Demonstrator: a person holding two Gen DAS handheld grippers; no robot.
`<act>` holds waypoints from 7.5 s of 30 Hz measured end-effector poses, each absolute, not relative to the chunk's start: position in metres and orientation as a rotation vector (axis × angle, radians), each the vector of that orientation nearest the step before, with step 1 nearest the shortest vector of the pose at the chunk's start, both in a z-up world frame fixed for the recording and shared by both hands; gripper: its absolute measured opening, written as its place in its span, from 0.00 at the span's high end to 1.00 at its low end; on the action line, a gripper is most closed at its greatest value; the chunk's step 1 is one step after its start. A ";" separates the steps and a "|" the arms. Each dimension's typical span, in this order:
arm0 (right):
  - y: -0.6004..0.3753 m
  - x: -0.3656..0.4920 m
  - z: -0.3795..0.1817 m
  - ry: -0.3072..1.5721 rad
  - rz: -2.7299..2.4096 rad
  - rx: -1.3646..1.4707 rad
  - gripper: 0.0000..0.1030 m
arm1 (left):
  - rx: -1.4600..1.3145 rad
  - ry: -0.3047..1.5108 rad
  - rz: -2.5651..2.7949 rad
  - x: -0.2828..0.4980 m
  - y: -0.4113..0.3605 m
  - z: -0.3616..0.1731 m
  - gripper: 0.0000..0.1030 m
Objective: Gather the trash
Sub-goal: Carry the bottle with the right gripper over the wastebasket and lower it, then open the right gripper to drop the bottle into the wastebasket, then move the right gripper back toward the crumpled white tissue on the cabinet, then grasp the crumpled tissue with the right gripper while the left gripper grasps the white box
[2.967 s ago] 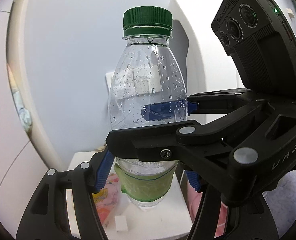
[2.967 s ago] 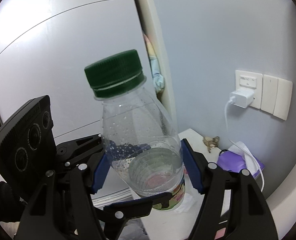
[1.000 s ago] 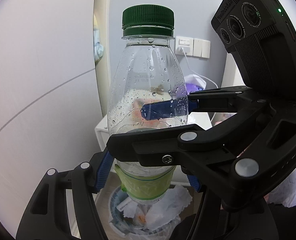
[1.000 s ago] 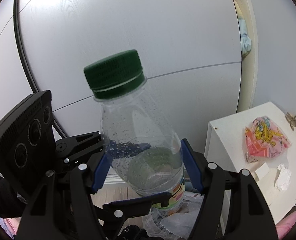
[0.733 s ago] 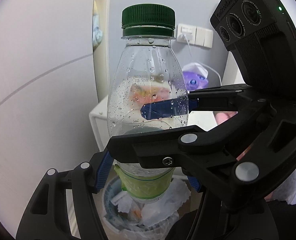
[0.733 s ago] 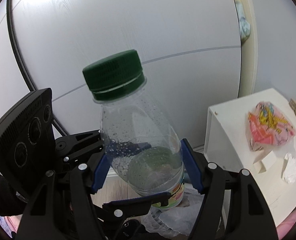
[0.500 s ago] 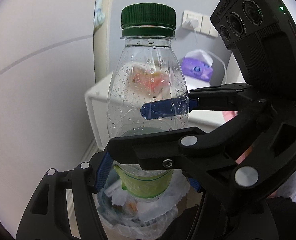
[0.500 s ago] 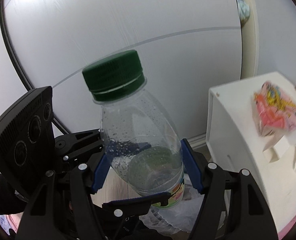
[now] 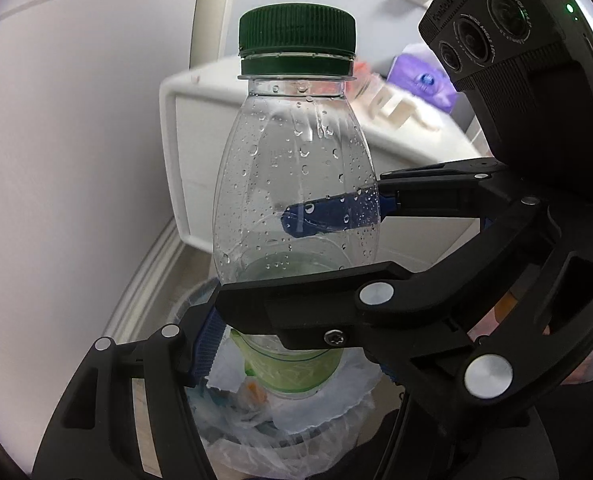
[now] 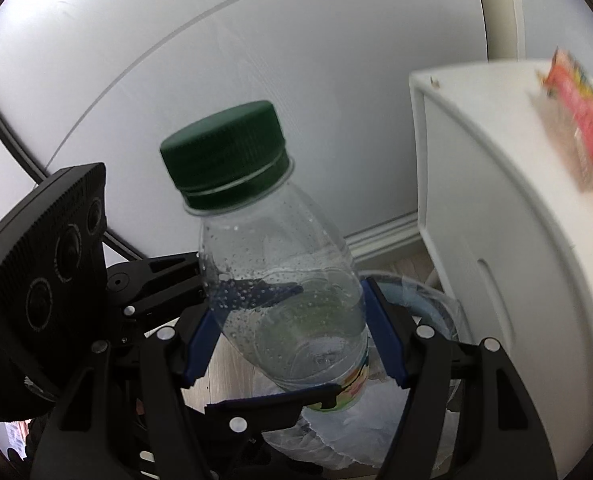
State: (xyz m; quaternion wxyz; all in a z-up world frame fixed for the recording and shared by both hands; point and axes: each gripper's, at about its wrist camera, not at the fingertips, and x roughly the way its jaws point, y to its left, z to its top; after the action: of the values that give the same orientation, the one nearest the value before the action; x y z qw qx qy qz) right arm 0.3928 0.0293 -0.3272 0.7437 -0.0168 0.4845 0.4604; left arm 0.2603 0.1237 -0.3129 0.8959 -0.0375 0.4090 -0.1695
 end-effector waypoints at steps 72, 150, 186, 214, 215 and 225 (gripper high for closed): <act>0.022 0.364 -0.283 1.046 0.942 -0.055 0.07 | -0.119 1.036 -0.172 0.300 0.170 -0.392 0.06; -0.234 0.390 -0.137 0.778 0.407 0.068 0.07 | 0.011 0.650 -0.408 0.361 -0.020 -0.177 0.06; -0.206 0.455 -0.205 0.923 0.418 0.039 0.39 | 0.072 0.731 -0.459 0.431 -0.013 -0.234 0.40; -0.194 0.461 -0.206 0.895 0.411 -0.041 0.39 | 0.045 0.723 -0.436 0.443 -0.008 -0.237 0.59; -0.194 0.461 -0.206 0.893 0.411 -0.045 0.39 | 0.045 0.721 -0.434 0.444 -0.008 -0.237 0.59; -0.192 0.463 -0.207 0.881 0.410 -0.057 0.52 | 0.053 0.713 -0.435 0.444 -0.008 -0.235 0.71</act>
State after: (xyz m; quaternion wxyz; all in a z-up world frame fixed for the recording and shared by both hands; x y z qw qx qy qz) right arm 0.4625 -0.1924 -0.2074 0.8839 -0.0276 0.4231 0.1971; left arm 0.4441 -0.0075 -0.2353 0.9138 0.0259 0.3461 -0.2111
